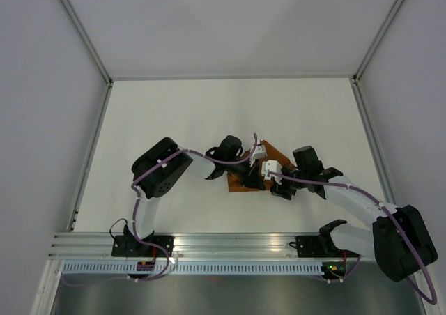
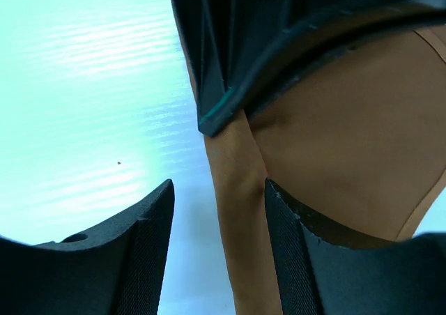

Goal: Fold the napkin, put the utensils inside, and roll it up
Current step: Roll the napkin with the utensil

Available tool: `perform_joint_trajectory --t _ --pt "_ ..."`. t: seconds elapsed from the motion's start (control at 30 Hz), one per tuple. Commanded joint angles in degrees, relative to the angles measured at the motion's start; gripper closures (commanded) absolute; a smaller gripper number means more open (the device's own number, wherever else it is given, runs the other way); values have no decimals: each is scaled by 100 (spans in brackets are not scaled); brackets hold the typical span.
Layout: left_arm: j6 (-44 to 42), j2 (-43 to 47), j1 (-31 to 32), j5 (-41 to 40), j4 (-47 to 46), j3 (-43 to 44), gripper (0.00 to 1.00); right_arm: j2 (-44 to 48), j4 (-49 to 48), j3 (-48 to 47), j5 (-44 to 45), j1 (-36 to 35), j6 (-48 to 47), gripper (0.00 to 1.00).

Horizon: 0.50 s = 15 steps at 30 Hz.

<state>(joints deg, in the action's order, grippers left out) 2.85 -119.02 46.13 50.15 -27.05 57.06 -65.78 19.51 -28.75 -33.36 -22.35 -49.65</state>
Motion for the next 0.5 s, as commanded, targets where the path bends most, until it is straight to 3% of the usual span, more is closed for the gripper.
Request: perform_joint_trajectory --t 0.0,0.47 --pt "180 -587 28 -199 1457 -301 98 109 -896 177 568 -287 26 39" --pt "251 -710 -16 -216 1633 -116 98 -347 -1036 344 1016 -920 -115 41"
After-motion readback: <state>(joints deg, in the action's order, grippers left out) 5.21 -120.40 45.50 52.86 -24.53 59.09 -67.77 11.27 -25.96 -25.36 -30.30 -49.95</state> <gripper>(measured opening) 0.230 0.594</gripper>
